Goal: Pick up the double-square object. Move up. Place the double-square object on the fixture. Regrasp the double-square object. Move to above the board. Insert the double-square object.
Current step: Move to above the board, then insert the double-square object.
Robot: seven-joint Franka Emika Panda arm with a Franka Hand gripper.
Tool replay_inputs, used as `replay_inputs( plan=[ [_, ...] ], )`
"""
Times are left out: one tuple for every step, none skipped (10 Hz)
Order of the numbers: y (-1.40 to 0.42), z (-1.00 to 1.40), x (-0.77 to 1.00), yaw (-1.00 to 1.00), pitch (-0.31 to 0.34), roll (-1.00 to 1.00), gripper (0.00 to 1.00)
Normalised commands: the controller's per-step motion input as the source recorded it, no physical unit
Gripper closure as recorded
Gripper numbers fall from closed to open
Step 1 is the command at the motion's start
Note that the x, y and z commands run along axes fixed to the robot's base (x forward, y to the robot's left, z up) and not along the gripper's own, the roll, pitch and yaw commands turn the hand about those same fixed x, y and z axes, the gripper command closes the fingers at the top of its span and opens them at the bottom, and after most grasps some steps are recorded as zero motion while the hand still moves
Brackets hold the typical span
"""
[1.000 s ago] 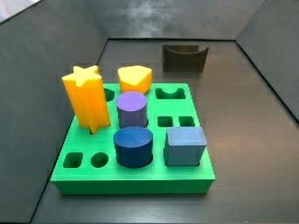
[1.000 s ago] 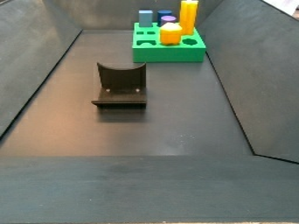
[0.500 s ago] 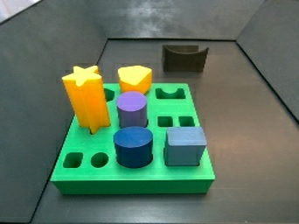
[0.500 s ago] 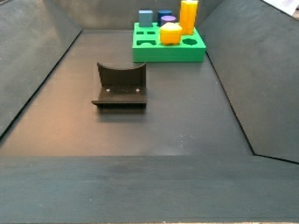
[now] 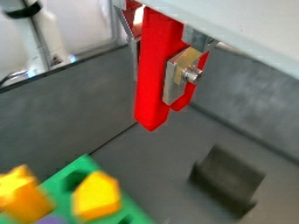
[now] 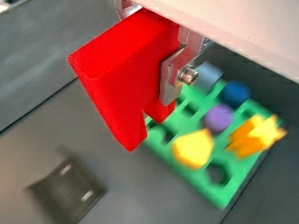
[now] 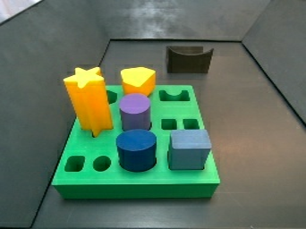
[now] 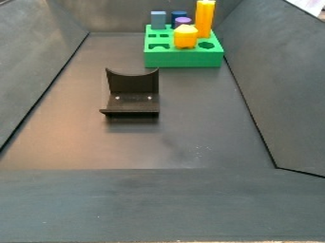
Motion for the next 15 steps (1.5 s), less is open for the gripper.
replay_inputs(
  plan=[
    [-1.0, 0.14, -0.46, -0.03, -0.242, -0.41, 1.0],
    [-0.78, 0.12, -0.37, -0.03, -0.17, -0.27, 1.0],
    [-0.41, 0.06, -0.21, -0.01, -0.1, -0.15, 1.0],
    [-0.28, 0.03, -0.14, -0.01, -0.073, -0.12, 1.0],
    [-0.03, 0.0, 0.0, 0.0, 0.0, 0.0, 1.0],
    [-0.51, 0.0, 0.35, -0.01, 0.0, 0.0, 1.0],
    [-0.61, -0.02, 0.66, -0.18, 0.0, 0.02, 1.0],
    [-0.59, -0.06, 0.58, -0.28, 0.0, 0.03, 1.0],
    [-0.47, -0.11, 0.41, -0.5, -0.004, 0.05, 1.0],
    [-0.38, -0.2, 0.27, -0.67, -0.029, 0.09, 1.0],
    [-0.35, -0.25, 0.24, -0.71, -0.034, 0.11, 1.0],
    [-0.34, -0.24, 0.19, -0.75, -0.029, 0.1, 1.0],
    [-0.29, -0.29, 0.09, -0.83, -0.019, 0.13, 1.0],
    [-0.2, -0.24, 0.02, -0.93, -0.007, 0.08, 1.0],
    [-0.14, -0.28, 0.0, -0.96, 0.0, 0.09, 1.0]
  ],
)
